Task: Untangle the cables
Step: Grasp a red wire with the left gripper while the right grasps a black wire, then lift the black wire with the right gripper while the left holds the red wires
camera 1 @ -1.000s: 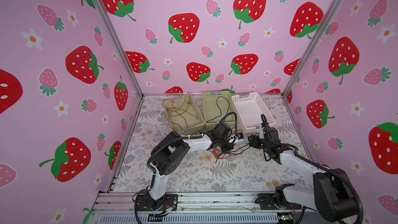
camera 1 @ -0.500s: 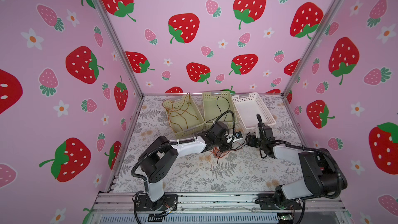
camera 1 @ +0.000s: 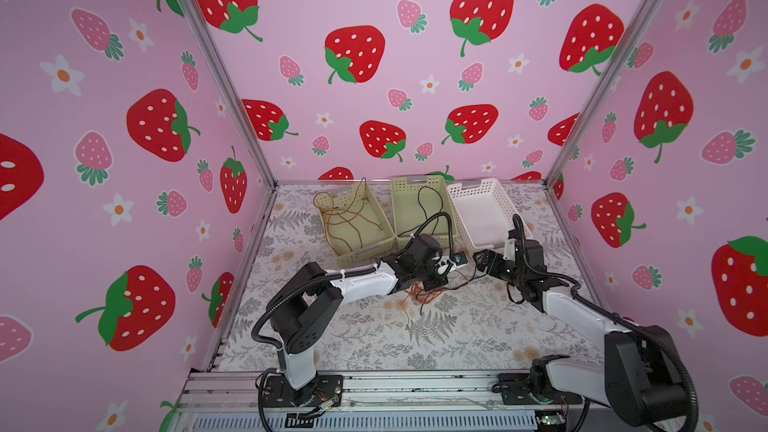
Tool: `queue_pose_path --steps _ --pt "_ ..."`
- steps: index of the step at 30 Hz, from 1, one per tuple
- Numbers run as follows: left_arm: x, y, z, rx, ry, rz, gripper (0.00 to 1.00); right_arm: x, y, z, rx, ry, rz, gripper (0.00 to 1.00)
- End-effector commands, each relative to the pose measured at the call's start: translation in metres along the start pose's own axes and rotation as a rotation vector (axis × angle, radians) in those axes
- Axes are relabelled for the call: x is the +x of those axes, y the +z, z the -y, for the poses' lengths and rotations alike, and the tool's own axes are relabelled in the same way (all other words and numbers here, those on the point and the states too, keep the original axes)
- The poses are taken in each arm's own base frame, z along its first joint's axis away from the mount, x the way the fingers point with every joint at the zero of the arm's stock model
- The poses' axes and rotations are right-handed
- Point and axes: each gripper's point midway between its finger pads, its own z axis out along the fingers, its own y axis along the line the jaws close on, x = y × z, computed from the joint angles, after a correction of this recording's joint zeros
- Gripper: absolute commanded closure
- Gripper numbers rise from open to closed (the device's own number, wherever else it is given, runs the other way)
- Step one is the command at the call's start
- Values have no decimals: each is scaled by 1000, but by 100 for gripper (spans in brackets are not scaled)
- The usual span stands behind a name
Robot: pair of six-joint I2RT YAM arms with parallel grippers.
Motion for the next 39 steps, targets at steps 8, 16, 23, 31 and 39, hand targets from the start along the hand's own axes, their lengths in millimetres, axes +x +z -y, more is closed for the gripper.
queue_pose_path --steps 8,16,23,31,39 --pt "-35 -8 -9 -70 17 78 100 44 13 -14 -152 217 -174 19" --pt "-40 -16 -30 -185 -5 62 100 40 4 -11 -138 201 -157 21" --pt "-40 -27 -37 -236 -12 68 100 35 -11 -4 -117 232 -128 19" --pt "-47 -23 -31 -233 -11 82 100 39 -13 -8 -146 316 -144 15" --pt "-56 -25 -27 -238 -2 119 100 39 -1 -2 -138 367 -135 16"
